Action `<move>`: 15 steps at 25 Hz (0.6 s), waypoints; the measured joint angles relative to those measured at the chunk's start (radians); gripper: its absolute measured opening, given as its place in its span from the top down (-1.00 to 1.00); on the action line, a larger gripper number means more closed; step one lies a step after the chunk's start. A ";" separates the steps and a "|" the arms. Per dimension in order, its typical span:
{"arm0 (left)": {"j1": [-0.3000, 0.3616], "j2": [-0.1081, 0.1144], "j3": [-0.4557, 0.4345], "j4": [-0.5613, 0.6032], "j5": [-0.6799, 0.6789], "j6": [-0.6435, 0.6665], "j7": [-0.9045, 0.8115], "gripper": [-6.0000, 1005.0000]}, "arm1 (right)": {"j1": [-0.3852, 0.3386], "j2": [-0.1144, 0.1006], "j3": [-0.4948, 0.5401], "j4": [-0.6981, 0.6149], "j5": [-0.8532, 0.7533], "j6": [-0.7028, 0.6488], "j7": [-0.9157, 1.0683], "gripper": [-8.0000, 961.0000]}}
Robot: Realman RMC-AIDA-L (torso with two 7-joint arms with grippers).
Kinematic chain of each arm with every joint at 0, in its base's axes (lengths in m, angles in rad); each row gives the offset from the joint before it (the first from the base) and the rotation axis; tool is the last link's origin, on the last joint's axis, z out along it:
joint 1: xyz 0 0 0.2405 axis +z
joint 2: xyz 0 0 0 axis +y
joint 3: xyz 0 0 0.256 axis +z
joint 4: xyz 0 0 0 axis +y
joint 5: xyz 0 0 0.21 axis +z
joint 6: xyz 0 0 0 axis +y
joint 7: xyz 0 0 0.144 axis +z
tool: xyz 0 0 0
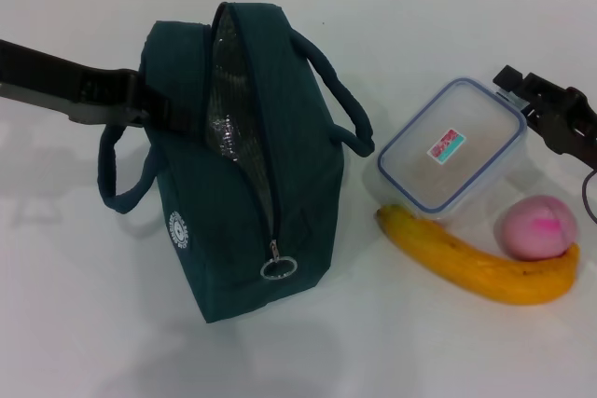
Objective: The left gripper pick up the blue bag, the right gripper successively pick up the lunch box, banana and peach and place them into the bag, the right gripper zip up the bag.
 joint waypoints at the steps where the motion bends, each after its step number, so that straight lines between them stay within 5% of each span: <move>1: 0.000 0.000 0.000 0.000 0.000 0.000 0.000 0.92 | 0.000 0.000 0.000 0.000 0.000 0.000 0.000 0.08; 8: 0.001 0.000 0.000 0.000 0.000 0.000 0.003 0.92 | -0.008 0.001 0.007 0.008 0.000 0.000 0.000 0.59; 15: 0.004 -0.001 0.000 0.000 0.000 0.003 0.003 0.92 | -0.016 0.002 0.007 0.012 0.035 -0.025 -0.001 0.79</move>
